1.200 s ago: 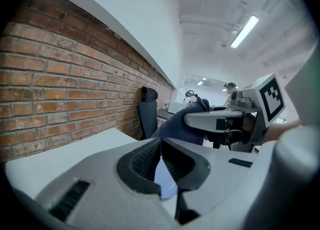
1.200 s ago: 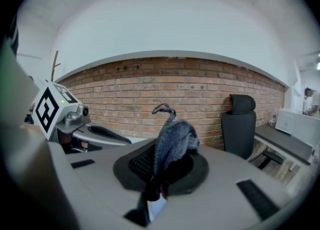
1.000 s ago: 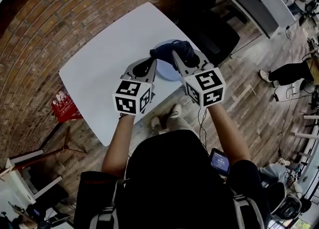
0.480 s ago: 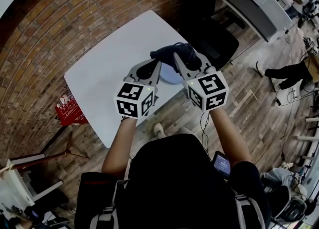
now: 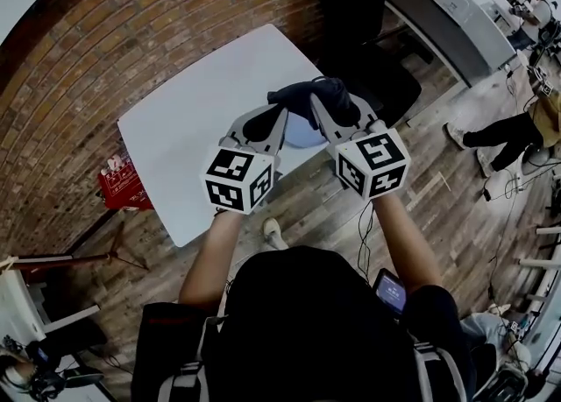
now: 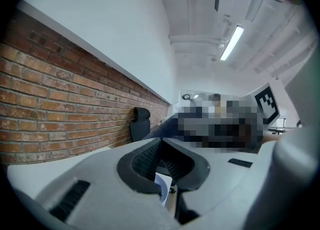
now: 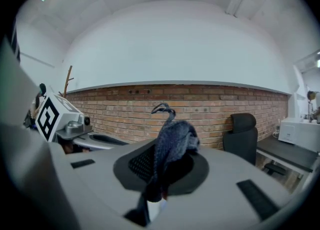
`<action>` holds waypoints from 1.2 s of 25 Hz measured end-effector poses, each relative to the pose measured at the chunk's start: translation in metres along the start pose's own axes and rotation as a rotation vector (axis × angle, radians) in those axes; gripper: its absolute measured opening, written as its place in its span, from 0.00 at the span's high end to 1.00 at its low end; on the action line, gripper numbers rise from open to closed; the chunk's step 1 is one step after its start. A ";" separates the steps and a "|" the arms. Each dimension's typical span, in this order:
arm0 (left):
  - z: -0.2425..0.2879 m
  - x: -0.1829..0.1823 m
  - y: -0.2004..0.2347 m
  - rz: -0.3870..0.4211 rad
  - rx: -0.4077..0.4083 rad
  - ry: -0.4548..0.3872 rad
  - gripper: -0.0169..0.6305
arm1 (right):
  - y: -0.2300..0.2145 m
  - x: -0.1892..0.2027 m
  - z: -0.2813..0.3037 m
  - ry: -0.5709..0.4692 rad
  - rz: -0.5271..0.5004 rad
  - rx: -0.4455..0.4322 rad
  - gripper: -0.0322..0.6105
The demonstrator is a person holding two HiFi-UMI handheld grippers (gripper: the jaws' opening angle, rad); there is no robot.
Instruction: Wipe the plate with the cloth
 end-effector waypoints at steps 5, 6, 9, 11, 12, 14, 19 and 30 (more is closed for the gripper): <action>-0.009 0.003 -0.025 0.010 -0.032 -0.025 0.94 | 0.001 0.000 -0.025 -0.014 -0.007 -0.029 0.89; -0.010 0.004 -0.031 0.015 -0.038 -0.027 0.94 | 0.001 0.000 -0.030 -0.017 -0.009 -0.033 0.89; -0.017 0.007 -0.045 0.029 -0.055 -0.035 0.94 | 0.003 0.002 -0.044 -0.025 -0.005 -0.044 0.89; -0.021 0.008 -0.054 0.031 -0.066 -0.044 0.94 | 0.005 0.002 -0.053 -0.034 -0.002 -0.050 0.89; -0.022 0.009 -0.058 0.034 -0.071 -0.050 0.94 | 0.005 0.002 -0.058 -0.039 -0.002 -0.052 0.89; -0.024 0.010 -0.068 0.043 -0.079 -0.060 0.94 | 0.004 0.002 -0.068 -0.050 -0.003 -0.053 0.89; -0.032 0.015 -0.092 0.067 -0.091 -0.067 0.94 | 0.007 0.005 -0.091 -0.066 0.004 -0.062 0.89; -0.060 0.030 -0.128 0.084 -0.124 -0.075 0.94 | 0.026 0.007 -0.128 -0.092 -0.016 -0.076 0.89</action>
Point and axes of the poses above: the fingertips, and each gripper's own axes: z forward along the fingers, y to its left, x out of its underside, the point moved 6 cm from there along -z, backward along the fingers, and after that the axes turned 8 degrees about -z, right-handed, at the moved point
